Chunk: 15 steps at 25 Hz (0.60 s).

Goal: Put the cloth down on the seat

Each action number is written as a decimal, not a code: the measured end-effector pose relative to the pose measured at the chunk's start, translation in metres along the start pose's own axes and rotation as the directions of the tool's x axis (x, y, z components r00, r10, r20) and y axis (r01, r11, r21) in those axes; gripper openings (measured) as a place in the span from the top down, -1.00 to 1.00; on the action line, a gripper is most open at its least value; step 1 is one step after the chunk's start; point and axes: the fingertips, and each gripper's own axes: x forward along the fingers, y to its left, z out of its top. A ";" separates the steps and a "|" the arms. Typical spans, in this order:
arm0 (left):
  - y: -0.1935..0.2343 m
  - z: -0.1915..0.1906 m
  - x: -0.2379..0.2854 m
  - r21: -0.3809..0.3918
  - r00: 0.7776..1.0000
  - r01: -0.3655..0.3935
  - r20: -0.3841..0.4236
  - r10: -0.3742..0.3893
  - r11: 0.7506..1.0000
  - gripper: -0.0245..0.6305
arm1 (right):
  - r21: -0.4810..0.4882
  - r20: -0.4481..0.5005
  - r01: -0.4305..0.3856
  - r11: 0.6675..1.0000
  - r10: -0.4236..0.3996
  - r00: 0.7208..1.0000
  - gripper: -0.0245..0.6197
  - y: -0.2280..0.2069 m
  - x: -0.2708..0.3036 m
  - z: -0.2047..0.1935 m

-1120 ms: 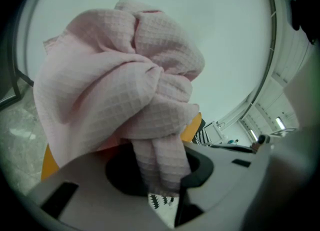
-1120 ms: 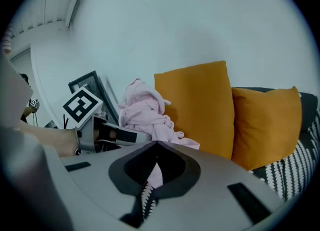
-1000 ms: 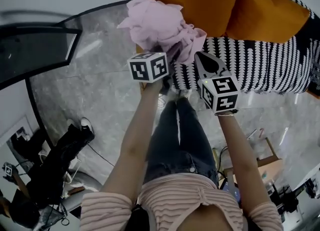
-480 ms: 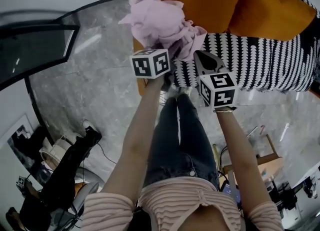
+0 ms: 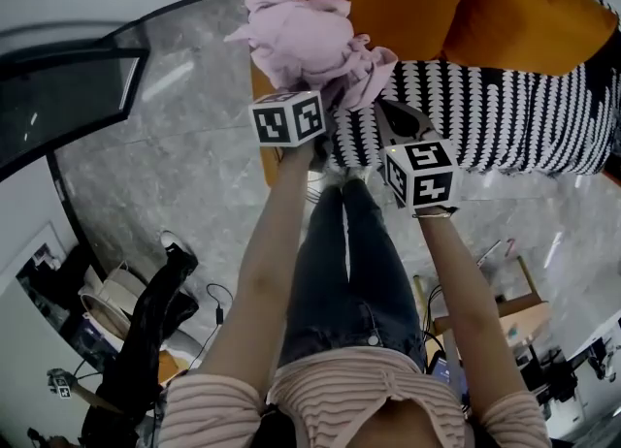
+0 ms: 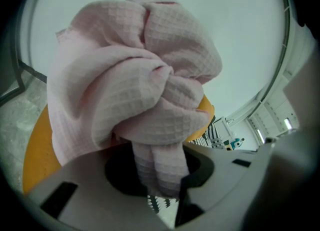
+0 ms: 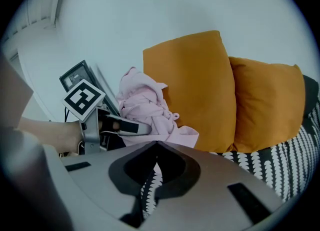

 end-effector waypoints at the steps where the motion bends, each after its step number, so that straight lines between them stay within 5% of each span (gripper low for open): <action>1: 0.001 0.000 0.002 -0.001 1.000 0.000 -0.001 0.000 1.000 0.56 | 0.000 -0.003 -0.002 1.000 0.002 1.000 0.90 0.000 0.001 -0.001; 15: 0.013 -0.013 0.009 -0.053 1.000 -0.016 -0.024 0.015 0.998 0.45 | -0.005 -0.007 -0.011 1.000 0.011 1.000 0.90 0.001 0.004 -0.004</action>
